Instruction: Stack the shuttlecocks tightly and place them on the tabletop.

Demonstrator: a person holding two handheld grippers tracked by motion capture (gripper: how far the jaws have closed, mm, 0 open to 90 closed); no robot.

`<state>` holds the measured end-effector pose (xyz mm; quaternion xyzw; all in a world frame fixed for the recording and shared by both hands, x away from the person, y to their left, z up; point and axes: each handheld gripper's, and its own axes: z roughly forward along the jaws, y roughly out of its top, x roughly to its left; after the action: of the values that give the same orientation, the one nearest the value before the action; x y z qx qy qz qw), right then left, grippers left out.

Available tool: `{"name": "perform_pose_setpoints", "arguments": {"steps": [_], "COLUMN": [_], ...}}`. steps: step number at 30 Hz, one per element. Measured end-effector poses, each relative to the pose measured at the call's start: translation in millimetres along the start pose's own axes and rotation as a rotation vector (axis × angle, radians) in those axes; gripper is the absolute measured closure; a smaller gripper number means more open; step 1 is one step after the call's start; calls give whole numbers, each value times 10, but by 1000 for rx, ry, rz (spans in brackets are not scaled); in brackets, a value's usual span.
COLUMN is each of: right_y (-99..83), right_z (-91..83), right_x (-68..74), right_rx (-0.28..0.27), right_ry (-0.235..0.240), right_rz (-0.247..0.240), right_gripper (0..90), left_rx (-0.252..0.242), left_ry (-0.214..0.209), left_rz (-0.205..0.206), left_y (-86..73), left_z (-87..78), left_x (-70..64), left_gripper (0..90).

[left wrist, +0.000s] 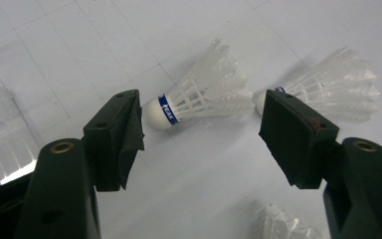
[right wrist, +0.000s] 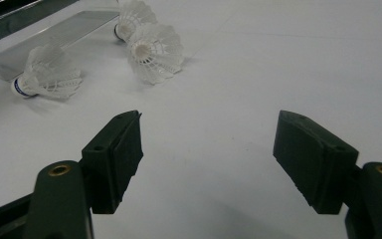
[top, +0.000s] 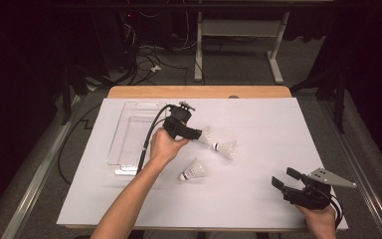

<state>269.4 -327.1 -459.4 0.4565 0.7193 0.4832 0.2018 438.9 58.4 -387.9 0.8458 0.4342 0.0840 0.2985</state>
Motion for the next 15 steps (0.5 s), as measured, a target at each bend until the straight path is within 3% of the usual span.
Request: {"name": "perform_pose_setpoints", "arguments": {"steps": [15], "right_y": [0], "right_z": [-10], "right_x": [11], "right_rx": [-1], "right_ry": [-1], "right_rz": [-2], "right_gripper": [276], "left_rx": [5], "left_ry": [13], "left_rz": [-14], "left_y": [-155], "left_z": [-111], "left_x": [-10], "left_gripper": [332]}}
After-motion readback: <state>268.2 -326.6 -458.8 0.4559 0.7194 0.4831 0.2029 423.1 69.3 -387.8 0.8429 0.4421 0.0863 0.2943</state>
